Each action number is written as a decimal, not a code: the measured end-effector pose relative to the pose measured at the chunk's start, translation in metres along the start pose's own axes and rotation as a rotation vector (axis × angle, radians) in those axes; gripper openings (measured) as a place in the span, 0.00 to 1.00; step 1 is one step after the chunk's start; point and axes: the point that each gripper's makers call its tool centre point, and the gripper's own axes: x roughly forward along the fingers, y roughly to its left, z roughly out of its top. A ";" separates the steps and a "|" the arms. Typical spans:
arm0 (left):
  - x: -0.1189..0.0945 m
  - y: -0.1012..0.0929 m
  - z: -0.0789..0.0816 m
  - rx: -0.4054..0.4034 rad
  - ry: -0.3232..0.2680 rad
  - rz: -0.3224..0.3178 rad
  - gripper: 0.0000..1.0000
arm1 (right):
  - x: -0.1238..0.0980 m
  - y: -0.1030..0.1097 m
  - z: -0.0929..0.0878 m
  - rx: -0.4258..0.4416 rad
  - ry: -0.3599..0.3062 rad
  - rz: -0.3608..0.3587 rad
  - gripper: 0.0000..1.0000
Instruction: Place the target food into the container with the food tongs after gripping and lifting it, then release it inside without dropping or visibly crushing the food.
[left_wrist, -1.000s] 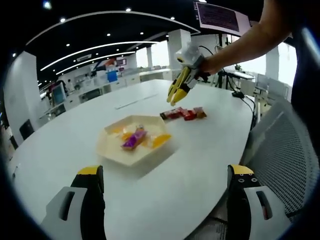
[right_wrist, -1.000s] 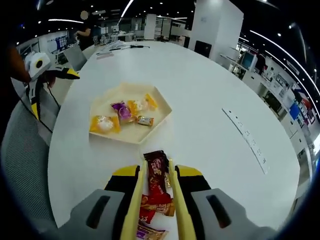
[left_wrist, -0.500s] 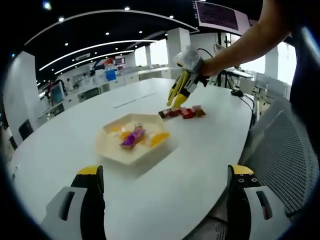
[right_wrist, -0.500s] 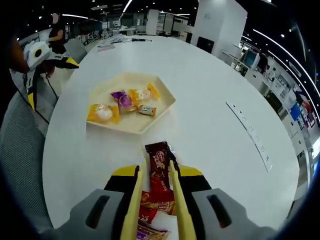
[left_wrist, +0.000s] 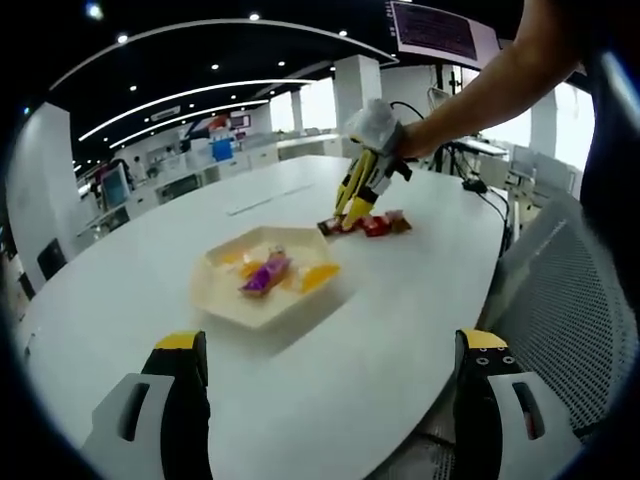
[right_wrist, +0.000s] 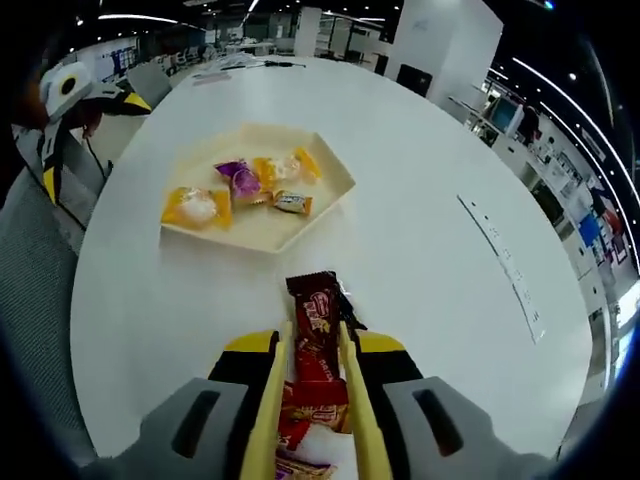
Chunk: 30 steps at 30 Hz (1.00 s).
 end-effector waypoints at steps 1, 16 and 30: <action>0.000 0.000 0.000 0.000 0.001 0.000 1.00 | 0.000 0.000 0.000 0.007 -0.004 -0.001 0.24; 0.001 -0.001 -0.001 0.002 0.003 -0.010 1.00 | -0.016 -0.012 0.011 0.129 0.006 -0.029 0.23; 0.001 -0.001 -0.001 -0.019 0.003 -0.012 1.00 | -0.043 -0.026 0.025 0.207 -0.024 -0.016 0.23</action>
